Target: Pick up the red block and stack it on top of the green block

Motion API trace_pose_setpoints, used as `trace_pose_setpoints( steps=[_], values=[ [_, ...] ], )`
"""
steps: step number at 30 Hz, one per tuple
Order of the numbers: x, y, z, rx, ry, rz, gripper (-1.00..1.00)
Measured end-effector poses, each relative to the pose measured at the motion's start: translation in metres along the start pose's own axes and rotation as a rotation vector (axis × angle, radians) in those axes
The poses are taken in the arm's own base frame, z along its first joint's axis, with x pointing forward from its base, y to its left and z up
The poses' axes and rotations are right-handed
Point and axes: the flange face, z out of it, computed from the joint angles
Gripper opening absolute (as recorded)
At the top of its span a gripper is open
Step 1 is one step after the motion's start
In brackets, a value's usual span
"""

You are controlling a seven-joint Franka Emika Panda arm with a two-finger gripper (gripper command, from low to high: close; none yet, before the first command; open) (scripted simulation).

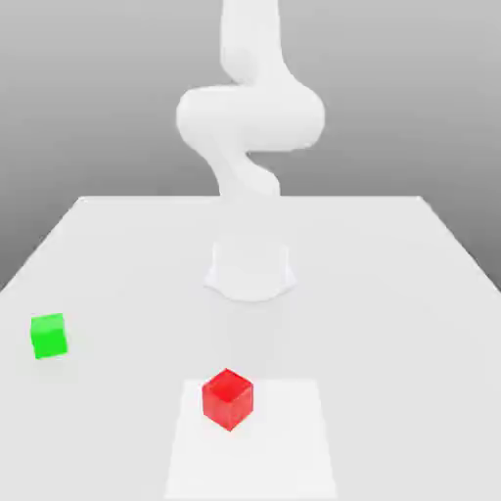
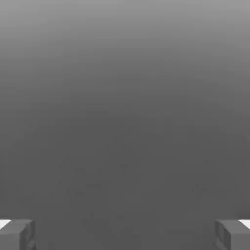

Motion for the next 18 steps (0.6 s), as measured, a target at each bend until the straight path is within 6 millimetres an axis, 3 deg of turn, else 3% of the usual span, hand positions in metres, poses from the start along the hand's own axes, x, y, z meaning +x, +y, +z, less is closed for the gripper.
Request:
trace_pose_setpoints(
  steps=[5, 10, 15, 18],
  values=[
    [-0.030, 0.033, 0.125, -0.195, -0.063, 0.123, 0.00],
    [-0.070, 0.098, 0.227, -0.370, -0.140, 0.266, 0.00],
    [-0.132, 0.183, 0.304, -0.542, -0.244, 0.446, 0.00],
    [-0.175, 0.232, 0.331, -0.631, -0.312, 0.562, 0.00]
  ],
)
